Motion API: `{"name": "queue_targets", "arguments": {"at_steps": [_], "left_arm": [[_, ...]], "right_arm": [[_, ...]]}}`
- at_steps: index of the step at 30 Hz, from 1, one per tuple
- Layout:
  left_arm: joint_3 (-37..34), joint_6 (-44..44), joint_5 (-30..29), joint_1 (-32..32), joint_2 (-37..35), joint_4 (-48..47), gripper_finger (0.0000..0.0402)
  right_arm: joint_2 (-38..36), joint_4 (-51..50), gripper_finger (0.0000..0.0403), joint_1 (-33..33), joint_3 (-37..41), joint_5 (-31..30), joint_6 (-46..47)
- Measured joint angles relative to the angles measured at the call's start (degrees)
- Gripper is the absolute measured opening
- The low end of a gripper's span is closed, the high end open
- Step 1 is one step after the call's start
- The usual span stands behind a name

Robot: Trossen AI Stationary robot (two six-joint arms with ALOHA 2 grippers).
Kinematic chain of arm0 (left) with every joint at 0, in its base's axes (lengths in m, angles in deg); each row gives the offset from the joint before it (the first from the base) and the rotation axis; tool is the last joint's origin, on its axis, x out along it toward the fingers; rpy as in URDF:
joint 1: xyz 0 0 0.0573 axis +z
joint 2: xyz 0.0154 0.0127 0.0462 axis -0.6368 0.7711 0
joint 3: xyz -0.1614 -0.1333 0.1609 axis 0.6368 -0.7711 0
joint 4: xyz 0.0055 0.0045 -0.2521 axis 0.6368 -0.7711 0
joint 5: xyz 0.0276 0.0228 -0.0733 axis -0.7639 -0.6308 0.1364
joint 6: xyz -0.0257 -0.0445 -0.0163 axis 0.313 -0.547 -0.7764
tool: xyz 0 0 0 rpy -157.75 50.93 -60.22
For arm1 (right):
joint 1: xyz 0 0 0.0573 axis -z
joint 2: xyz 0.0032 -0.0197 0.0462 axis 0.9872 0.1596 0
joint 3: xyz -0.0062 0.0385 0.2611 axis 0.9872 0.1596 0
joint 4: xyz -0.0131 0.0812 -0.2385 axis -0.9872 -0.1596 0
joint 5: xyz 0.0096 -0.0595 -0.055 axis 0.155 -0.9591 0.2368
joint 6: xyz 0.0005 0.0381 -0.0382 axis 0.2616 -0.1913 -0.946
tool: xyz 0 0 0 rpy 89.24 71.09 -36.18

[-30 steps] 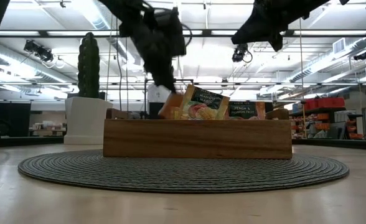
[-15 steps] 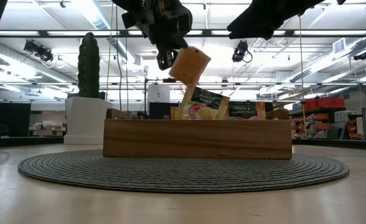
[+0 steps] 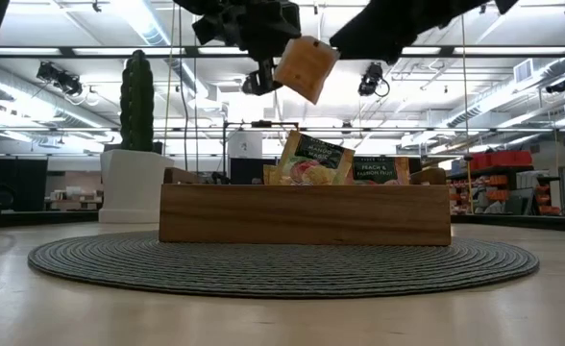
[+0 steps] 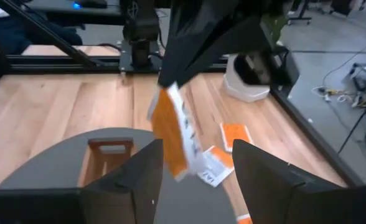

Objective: Pick & Place Tea
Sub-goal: Put the white orange tea bag into the left section of the wooden organizer

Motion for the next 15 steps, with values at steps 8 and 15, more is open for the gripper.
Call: {"name": "queue_targets", "arguments": {"at_steps": [8,15], "left_arm": [[0.01,-0.19,0.44,-0.83,0.0,-0.14,0.0001],[-0.03,-0.24,0.4,-0.76,-0.19,-0.55,0.0001]], "right_arm": [[5.65,-8.28,0.0181,0.24,-8.1,3.13,-2.76],[7.48,-11.54,0.0134,0.24,-12.69,4.03,-3.44]]}}
